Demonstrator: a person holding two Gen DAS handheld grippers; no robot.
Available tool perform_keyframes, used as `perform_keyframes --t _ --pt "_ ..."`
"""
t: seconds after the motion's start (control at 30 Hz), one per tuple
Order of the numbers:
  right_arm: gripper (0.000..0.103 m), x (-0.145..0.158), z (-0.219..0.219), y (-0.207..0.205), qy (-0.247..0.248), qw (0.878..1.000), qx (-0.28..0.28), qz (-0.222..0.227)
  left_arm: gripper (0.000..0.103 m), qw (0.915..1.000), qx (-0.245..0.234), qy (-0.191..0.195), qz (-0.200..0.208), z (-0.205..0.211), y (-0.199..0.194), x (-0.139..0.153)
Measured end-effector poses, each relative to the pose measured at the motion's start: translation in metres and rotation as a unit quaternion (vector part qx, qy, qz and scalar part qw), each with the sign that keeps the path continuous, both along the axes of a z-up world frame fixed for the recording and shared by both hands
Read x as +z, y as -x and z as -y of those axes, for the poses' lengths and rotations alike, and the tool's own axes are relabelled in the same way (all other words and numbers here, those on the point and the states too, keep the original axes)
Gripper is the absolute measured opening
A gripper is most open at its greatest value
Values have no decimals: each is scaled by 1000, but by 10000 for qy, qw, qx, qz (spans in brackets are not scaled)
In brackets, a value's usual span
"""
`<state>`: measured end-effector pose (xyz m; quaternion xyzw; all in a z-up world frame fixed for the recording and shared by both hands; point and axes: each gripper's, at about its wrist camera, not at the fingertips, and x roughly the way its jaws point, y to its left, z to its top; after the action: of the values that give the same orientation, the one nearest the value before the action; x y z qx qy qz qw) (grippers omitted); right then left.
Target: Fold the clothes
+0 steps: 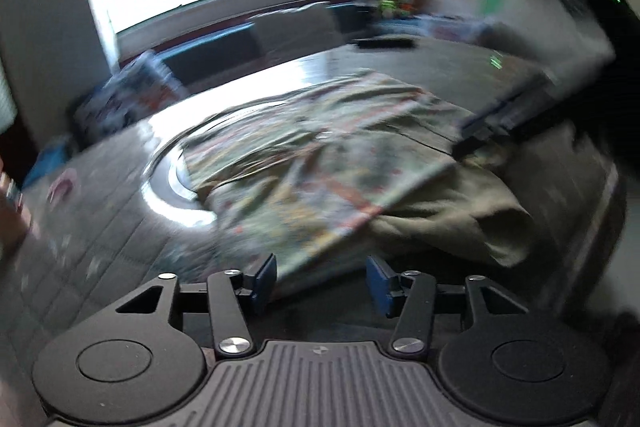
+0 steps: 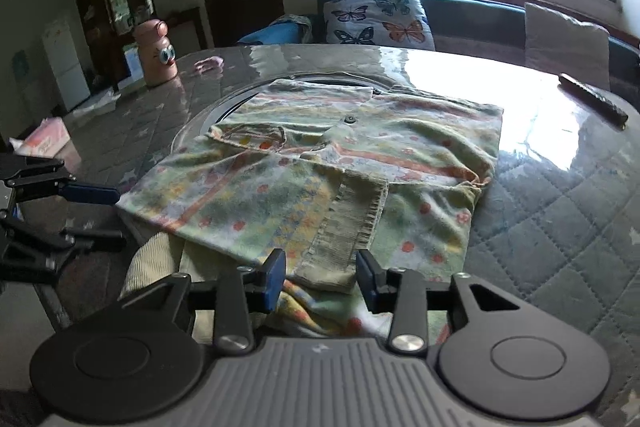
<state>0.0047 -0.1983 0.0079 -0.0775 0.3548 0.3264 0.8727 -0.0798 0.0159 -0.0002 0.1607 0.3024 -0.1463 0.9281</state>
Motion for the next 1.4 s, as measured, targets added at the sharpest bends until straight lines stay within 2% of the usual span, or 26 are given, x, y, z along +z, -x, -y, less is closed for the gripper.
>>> perform_keyframes --t 0.1,0.23,0.37,0.4,0.43,0.5,0.53,0.63,0.73,0.9,1.07,1.17,1.2,1.23,1.3,1.33,1.37,1.4 --pt "44 3 3 5 150 9998 53 78 55 9990 -386 -189 147 14 4 -5" --pt "49 6 8 13 328 9992 168 173 55 9958 -829 -251 296 28 6 -10" --pt "50 8 12 24 541 9975 338 309 55 9928 -1106 -232 398 37 4 -15" --pt "51 8 12 26 590 9970 371 338 53 9925 -1140 -182 403 37 3 -16" --pt "52 9 13 29 638 9964 412 368 46 9923 -1165 -125 408 37 2 -15" --pt "52 9 15 34 732 9952 495 427 37 9925 -1147 22 433 36 0 -12" --pt "55 9 16 36 767 9945 553 442 28 9925 -1129 99 449 35 -1 -11" --pt "62 8 17 42 909 9917 732 534 12 9936 -941 449 434 28 -10 -3" --pt "65 6 13 47 1002 9886 881 700 7 9939 -717 766 344 22 -23 5" --pt "65 5 -3 49 1003 9840 1062 1016 7 9926 -503 1087 183 18 -44 18" --pt "56 2 -23 42 869 9825 1212 1112 6 9908 -305 1317 -17 11 -62 20" --pt "42 1 -30 33 692 9853 1245 946 7 9898 -219 1407 -92 6 -66 20" --pt "33 1 -32 30 620 9864 1253 868 7 9900 -209 1394 -85 4 -64 20" --pt "23 2 -33 27 550 9877 1245 768 11 9902 -200 1380 -77 3 -62 20" --pt "21 4 -33 20 381 9904 1195 580 12 9908 -182 1341 -54 -1 -57 20" --pt "19 6 -32 17 310 9914 1158 517 17 9913 -177 1301 -28 -3 -52 20" --pt "18 8 -31 14 242 9924 1119 459 27 9919 -171 1262 -1 -5 -48 20" --pt "17 10 -30 12 175 9930 1097 408 29 9924 -166 1222 25 -7 -43 20"
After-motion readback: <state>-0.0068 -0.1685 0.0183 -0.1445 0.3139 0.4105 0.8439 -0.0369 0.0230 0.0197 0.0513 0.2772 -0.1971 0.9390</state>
